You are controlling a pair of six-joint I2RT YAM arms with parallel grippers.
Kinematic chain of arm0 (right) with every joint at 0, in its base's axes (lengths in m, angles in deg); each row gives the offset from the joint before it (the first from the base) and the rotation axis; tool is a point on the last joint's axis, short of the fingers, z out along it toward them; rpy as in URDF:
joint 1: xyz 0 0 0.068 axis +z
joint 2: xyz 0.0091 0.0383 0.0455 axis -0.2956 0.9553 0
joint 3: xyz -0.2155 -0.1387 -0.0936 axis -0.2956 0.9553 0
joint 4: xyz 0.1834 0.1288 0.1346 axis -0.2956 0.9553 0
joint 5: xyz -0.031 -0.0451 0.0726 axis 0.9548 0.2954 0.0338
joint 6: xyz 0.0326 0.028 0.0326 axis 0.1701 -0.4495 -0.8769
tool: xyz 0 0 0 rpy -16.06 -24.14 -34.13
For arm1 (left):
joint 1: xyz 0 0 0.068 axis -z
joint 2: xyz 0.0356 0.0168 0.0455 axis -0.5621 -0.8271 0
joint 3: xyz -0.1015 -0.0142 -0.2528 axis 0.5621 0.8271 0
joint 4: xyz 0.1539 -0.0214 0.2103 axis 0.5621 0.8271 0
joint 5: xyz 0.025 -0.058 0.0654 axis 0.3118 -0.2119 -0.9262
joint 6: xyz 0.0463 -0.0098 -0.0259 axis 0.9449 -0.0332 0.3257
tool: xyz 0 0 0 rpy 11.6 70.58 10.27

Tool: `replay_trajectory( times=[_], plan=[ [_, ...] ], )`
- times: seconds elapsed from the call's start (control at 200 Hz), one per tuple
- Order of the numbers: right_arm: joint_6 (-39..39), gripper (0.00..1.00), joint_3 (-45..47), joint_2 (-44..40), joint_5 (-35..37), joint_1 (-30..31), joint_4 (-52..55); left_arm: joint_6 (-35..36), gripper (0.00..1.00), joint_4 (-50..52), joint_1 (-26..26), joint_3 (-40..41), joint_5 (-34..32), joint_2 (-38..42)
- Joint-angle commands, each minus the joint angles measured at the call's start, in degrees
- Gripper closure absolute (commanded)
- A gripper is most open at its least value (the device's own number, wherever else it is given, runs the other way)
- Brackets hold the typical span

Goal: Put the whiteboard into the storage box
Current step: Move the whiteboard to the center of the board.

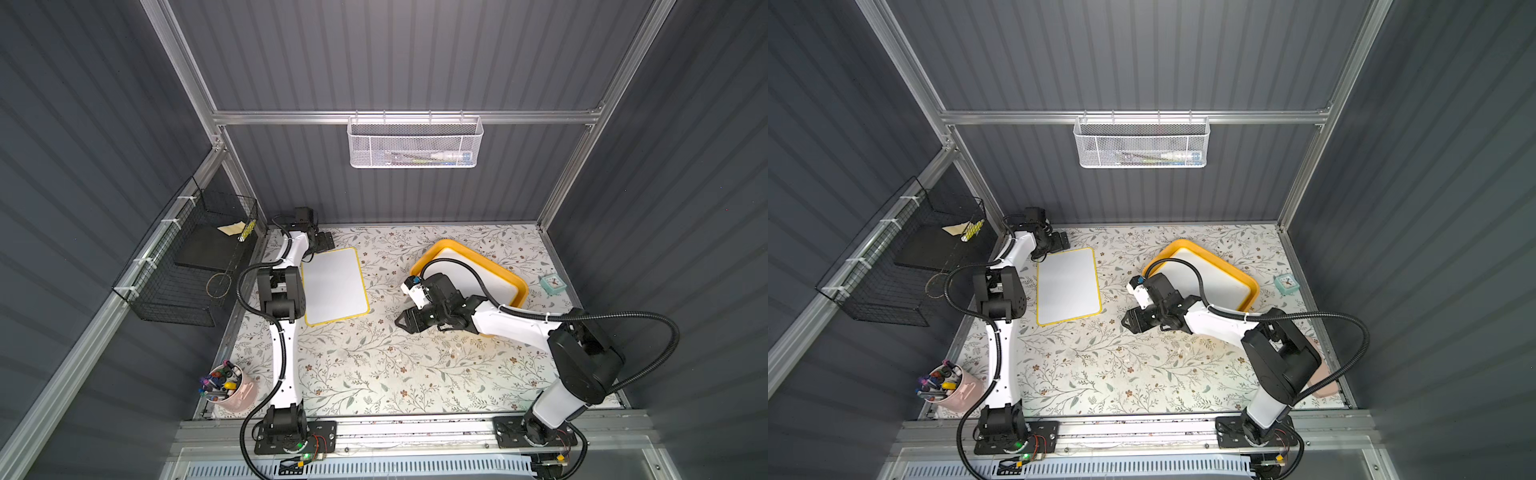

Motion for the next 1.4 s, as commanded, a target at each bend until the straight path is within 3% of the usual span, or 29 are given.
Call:
replay_trajectory(
  times=[0.0,0.225,0.425,0.696,1.031,1.396],
  plan=[
    [-0.3,0.40,0.7,-1.0,-0.4,0.0,0.2,0.5,0.00,2.9,-0.3,0.1,2.8,-2.6],
    [-0.3,0.40,0.7,-1.1,-0.2,0.0,0.3,-0.1,0.00,3.9,-1.0,-4.5,1.7,-5.4],
    [0.0,0.40,0.6,-1.1,0.2,0.0,0.6,-0.8,0.00,3.6,-1.1,-4.0,5.5,-6.1],
    [0.1,0.40,0.6,-1.3,0.3,0.0,0.8,-1.6,0.01,0.4,-1.1,11.7,5.6,1.4],
    [-0.7,0.39,0.9,-1.4,-1.1,0.0,-0.1,-8.2,0.01,-4.1,-0.9,32.6,6.9,11.4],
    [-1.1,0.39,0.7,-1.2,-2.2,0.0,-0.1,-11.0,0.00,-10.7,3.6,57.0,8.3,27.3]
  ],
)
